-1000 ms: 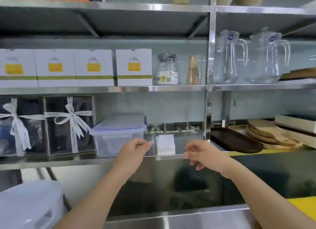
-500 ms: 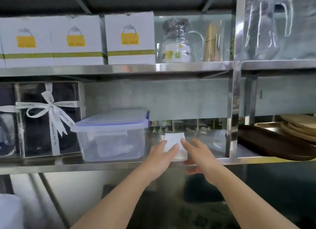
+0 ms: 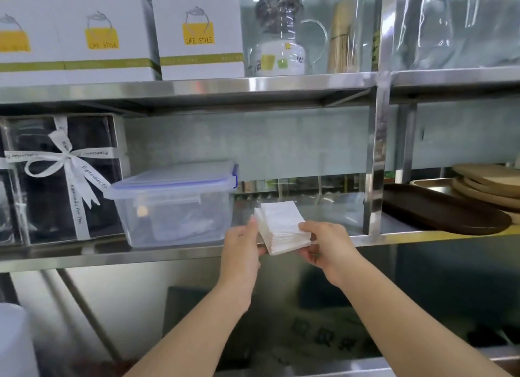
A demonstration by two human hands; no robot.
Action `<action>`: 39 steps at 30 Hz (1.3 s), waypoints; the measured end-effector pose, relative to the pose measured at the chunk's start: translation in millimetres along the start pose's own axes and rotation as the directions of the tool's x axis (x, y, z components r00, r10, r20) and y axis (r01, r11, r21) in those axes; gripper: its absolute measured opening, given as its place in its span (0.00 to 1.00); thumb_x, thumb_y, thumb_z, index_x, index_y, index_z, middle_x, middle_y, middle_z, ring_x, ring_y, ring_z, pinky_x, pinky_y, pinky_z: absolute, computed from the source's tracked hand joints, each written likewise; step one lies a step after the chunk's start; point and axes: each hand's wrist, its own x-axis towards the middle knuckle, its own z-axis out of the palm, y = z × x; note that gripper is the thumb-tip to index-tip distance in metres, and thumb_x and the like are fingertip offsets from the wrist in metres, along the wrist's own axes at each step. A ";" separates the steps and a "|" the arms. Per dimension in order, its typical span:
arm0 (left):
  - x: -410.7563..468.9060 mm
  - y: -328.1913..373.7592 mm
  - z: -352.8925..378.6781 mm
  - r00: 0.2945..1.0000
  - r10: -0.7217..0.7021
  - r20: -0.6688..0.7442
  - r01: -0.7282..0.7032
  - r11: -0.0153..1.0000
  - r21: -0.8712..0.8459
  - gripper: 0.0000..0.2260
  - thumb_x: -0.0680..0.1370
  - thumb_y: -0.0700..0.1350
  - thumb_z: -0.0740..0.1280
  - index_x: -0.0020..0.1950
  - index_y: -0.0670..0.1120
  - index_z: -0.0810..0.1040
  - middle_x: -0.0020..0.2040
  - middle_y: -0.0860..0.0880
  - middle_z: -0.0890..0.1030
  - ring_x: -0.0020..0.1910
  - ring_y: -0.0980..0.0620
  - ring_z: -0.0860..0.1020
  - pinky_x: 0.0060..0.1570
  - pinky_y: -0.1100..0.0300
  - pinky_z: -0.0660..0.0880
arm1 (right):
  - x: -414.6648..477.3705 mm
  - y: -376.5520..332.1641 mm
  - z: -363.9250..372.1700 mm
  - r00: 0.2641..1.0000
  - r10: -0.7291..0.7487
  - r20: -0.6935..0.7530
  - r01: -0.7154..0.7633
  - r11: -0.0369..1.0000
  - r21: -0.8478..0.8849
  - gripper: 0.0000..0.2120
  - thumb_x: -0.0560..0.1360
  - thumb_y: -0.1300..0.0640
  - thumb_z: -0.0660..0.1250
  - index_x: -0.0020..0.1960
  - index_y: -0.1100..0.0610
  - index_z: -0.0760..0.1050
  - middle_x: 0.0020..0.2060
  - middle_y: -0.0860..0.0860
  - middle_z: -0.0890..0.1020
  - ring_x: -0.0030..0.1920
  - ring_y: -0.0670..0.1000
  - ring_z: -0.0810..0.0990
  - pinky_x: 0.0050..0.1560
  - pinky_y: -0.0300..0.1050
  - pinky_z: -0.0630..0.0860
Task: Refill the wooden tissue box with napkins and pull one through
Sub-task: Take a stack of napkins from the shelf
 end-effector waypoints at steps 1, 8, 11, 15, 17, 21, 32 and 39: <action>-1.3 -1.4 -0.9 0.989 -0.148 -0.015 0.145 0.982 -0.124 0.18 0.78 0.58 0.57 0.60 0.47 0.70 0.56 0.47 0.77 0.53 0.49 0.77 0.61 0.47 0.70 | -0.9 0.0 -2.4 1.000 0.011 0.003 -0.011 1.000 0.004 0.07 0.73 0.62 0.67 0.51 0.62 0.74 0.45 0.59 0.79 0.42 0.55 0.77 0.45 0.46 0.77; 6.4 -14.4 -12.0 0.854 -0.459 0.245 0.519 0.784 -0.339 0.31 0.72 0.70 0.51 0.51 0.44 0.75 0.54 0.41 0.81 0.53 0.42 0.78 0.59 0.40 0.67 | -20.9 4.0 -19.3 0.986 0.074 0.152 -0.075 0.997 0.001 0.09 0.73 0.63 0.65 0.52 0.64 0.75 0.48 0.60 0.79 0.39 0.52 0.75 0.34 0.41 0.72; 4.1 -15.8 -17.2 0.848 -0.462 0.259 0.525 0.799 -0.293 0.31 0.71 0.71 0.51 0.54 0.49 0.79 0.52 0.42 0.83 0.53 0.41 0.79 0.52 0.43 0.71 | -29.9 11.4 -28.9 0.957 0.103 0.270 -0.092 0.994 -0.054 0.05 0.73 0.64 0.64 0.48 0.63 0.77 0.46 0.58 0.79 0.36 0.50 0.74 0.34 0.40 0.72; -8.2 -21.5 -28.7 0.798 -0.519 0.305 0.584 0.792 -0.180 0.33 0.69 0.71 0.55 0.55 0.47 0.80 0.52 0.42 0.83 0.54 0.42 0.78 0.58 0.39 0.68 | -40.3 18.1 -41.6 0.962 0.078 0.263 -0.031 0.984 -0.177 0.06 0.74 0.62 0.62 0.46 0.64 0.77 0.44 0.58 0.77 0.39 0.53 0.70 0.33 0.40 0.72; -17.1 -23.5 -33.8 0.781 -0.529 0.332 0.593 0.796 -0.125 0.31 0.69 0.70 0.58 0.54 0.46 0.80 0.51 0.42 0.83 0.54 0.43 0.78 0.59 0.38 0.67 | -47.4 19.3 -47.8 0.962 0.071 0.263 -0.014 0.977 -0.214 0.07 0.73 0.62 0.62 0.47 0.64 0.77 0.44 0.59 0.76 0.41 0.55 0.70 0.35 0.41 0.72; -39.1 -27.2 -39.8 0.796 -0.525 0.303 0.560 0.828 -0.038 0.26 0.70 0.66 0.61 0.48 0.45 0.81 0.38 0.46 0.84 0.51 0.44 0.78 0.62 0.39 0.66 | -65.3 21.2 -60.0 0.955 0.079 0.284 -0.012 0.973 -0.232 0.06 0.73 0.63 0.62 0.43 0.64 0.76 0.42 0.59 0.76 0.43 0.58 0.70 0.42 0.47 0.70; -127.9 -35.3 -66.9 0.735 -0.560 0.382 0.574 0.814 0.090 0.19 0.66 0.59 0.69 0.49 0.47 0.81 0.37 0.50 0.83 0.43 0.48 0.79 0.59 0.45 0.68 | -144.8 34.2 -81.4 0.926 0.150 0.346 -0.049 0.957 -0.284 0.09 0.75 0.63 0.60 0.40 0.65 0.77 0.41 0.60 0.79 0.42 0.56 0.78 0.40 0.43 0.78; -201.5 -28.1 -84.1 0.769 -0.552 0.321 0.556 0.826 0.087 0.11 0.69 0.48 0.70 0.49 0.46 0.82 0.38 0.48 0.84 0.38 0.48 0.78 0.53 0.49 0.69 | -213.8 47.1 -89.8 0.917 0.262 0.300 -0.228 0.963 -0.144 0.10 0.75 0.57 0.65 0.44 0.63 0.81 0.32 0.54 0.82 0.34 0.51 0.78 0.41 0.45 0.76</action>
